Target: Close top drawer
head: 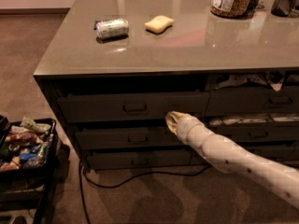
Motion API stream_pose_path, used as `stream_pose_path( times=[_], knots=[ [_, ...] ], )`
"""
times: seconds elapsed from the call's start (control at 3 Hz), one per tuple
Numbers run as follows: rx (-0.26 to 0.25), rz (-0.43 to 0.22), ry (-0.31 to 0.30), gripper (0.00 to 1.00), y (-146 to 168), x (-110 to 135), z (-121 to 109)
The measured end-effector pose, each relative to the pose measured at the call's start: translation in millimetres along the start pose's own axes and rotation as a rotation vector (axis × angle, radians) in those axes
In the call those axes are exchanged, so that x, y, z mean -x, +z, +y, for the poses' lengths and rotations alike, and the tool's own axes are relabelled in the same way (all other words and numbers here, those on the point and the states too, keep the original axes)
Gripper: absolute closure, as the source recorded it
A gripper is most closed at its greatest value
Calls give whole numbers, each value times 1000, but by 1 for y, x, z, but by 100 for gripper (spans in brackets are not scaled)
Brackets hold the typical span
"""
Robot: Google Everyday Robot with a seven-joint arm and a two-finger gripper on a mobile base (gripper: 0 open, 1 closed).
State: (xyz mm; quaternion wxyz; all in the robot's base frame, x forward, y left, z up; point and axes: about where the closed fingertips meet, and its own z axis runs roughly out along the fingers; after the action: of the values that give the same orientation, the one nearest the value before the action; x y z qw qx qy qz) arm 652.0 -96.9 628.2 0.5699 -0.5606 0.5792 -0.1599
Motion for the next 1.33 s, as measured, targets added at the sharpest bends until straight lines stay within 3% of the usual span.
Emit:
stream_pose_path(
  times=[0.33, 0.67, 1.0, 1.33],
  knots=[
    [40, -41, 18, 100, -43, 8, 11],
    [34, -34, 40, 100, -90, 13, 17],
    [-25, 1, 74, 100, -138, 13, 34],
    [-45, 32, 87, 81, -155, 0, 32]
  ],
)
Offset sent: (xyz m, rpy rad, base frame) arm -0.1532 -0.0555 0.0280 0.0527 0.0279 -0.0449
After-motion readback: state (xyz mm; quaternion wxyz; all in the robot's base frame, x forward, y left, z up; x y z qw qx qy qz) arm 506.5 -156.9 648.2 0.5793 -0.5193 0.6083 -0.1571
